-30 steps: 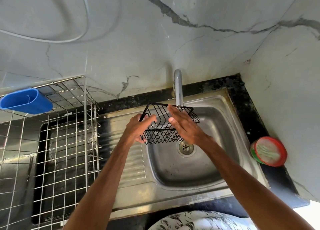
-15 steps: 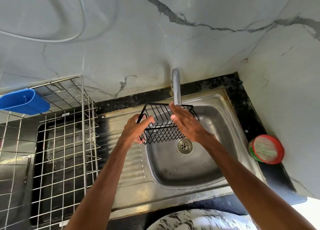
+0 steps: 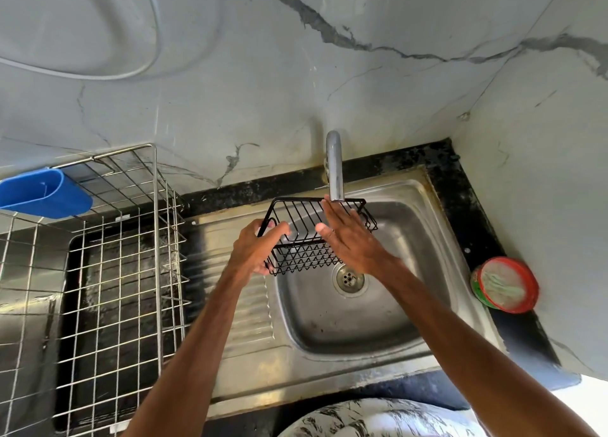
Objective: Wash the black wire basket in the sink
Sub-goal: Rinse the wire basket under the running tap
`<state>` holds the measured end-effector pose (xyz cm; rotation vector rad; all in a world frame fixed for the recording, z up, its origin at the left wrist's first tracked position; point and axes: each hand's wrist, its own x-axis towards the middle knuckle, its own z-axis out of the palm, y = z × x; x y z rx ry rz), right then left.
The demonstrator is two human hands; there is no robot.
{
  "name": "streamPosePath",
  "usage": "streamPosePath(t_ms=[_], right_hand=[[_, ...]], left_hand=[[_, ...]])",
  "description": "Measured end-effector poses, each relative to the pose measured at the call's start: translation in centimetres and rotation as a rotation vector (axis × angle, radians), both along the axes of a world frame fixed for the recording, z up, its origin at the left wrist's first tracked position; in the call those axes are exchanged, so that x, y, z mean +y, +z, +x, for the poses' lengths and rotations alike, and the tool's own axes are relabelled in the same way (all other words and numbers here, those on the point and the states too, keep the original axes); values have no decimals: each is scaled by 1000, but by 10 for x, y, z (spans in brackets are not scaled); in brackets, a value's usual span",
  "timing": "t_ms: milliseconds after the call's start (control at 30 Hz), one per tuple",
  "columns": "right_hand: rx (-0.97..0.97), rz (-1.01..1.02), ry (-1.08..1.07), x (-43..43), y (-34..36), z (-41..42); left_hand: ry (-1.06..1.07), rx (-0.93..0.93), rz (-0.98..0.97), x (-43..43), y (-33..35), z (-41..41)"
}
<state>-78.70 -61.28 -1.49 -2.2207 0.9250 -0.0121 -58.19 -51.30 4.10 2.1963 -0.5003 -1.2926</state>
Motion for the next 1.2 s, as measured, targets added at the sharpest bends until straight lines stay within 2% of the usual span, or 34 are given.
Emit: streamPosePath(t_ms=[67, 233, 300, 400, 500, 700, 867, 1033, 1200], right_hand=[[22, -6, -90, -13, -9, -12], [196, 139, -323, -39, -27, -37], [171, 112, -314, -35, -23, -30], [28, 39, -259, -22, -6, -10], [-108, -13, -237, -7, 15, 6], [-234, -130, -135, 19, 37, 20], [-150, -195, -111, 8, 13, 1], [10, -41, -228, -3, -9, -28], [-43, -66, -114, 28, 5, 5]], left_hand=[[13, 11, 6, 0, -1, 0], [23, 8, 22, -3, -3, -3], [16, 38, 58, -8, -3, -4], [-32, 87, 71, -21, -2, -8], [-71, 81, 73, -42, 3, -15], [-141, 48, 159, -77, 13, -28], [-160, 52, 176, -82, 9, -26], [-162, 28, 184, -73, -2, -20], [-106, 59, 217, -63, -1, -17]])
